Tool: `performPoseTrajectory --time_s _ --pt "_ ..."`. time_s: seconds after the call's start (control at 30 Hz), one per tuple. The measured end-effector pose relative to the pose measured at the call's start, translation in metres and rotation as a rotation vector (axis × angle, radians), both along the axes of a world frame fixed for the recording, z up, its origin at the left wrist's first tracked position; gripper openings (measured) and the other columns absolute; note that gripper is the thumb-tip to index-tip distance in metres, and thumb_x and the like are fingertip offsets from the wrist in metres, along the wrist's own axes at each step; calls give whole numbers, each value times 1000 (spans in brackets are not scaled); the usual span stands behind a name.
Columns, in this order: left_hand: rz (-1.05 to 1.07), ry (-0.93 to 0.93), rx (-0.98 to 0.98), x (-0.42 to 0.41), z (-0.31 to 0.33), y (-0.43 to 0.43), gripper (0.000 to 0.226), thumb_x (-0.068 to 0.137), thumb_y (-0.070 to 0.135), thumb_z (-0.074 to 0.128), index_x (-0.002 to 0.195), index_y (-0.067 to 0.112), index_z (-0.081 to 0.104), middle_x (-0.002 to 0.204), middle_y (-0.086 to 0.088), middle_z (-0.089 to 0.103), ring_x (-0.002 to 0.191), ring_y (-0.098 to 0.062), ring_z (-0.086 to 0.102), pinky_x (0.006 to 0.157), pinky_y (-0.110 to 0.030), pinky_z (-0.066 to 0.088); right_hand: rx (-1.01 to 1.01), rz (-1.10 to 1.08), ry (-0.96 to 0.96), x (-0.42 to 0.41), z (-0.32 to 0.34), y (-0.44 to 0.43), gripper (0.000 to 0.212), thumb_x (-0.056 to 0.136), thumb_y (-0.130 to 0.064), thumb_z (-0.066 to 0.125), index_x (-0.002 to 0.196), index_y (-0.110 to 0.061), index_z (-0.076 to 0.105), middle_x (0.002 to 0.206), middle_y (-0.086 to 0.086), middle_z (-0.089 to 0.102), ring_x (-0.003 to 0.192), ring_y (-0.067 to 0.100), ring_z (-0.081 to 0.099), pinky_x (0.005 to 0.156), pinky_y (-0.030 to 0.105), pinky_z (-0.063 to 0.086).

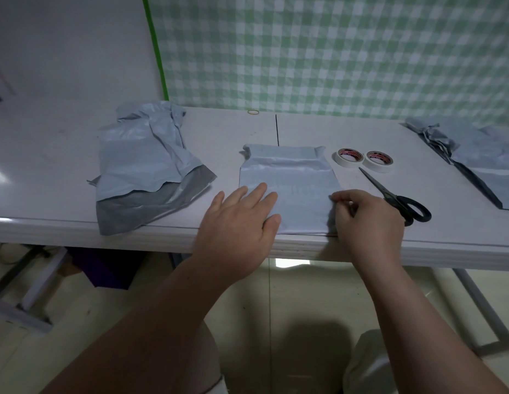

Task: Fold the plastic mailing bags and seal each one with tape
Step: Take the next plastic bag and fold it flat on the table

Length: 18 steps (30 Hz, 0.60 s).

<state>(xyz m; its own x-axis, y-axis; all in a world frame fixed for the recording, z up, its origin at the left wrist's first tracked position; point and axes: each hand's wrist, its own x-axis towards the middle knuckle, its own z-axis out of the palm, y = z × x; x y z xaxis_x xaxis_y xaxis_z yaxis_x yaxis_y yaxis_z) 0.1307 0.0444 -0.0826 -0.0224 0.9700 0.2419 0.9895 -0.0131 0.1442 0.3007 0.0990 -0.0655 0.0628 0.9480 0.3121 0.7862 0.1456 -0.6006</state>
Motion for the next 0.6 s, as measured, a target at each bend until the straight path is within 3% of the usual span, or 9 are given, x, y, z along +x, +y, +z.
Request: performPoseTrajectory --time_s 0.13,0.3,0.43,0.6 --pt "-4 -14 5 0 0 0 74 84 49 -3 145 32 35 154 9 31 141 -19 27 115 -40 16 -14 34 51 4 0 0 24 89 -14 53 99 -24 72 59 -15 55 68 16 55 84 44 47" --pt "-9 -31 -21 -2 3 -1 73 84 50 -5 147 34 29 155 11 28 143 -17 24 116 -40 14 -51 44 110 9 2 2 22 88 -14 55 96 -23 73 67 -5 67 69 17 62 78 38 49" --pt "-15 19 -67 -4 2 -4 69 86 49 -6 150 35 18 158 12 16 146 -14 13 116 -39 10 -29 21 23 11 -2 5 21 88 -16 56 95 -25 74 70 -4 65 79 22 62 81 43 47" --pt "-11 40 -94 -5 0 -5 65 88 48 -2 150 38 12 159 13 10 147 -14 9 117 -40 7 -9 -21 -104 12 -5 4 22 92 -21 53 100 -27 72 83 2 70 92 29 58 83 38 35"
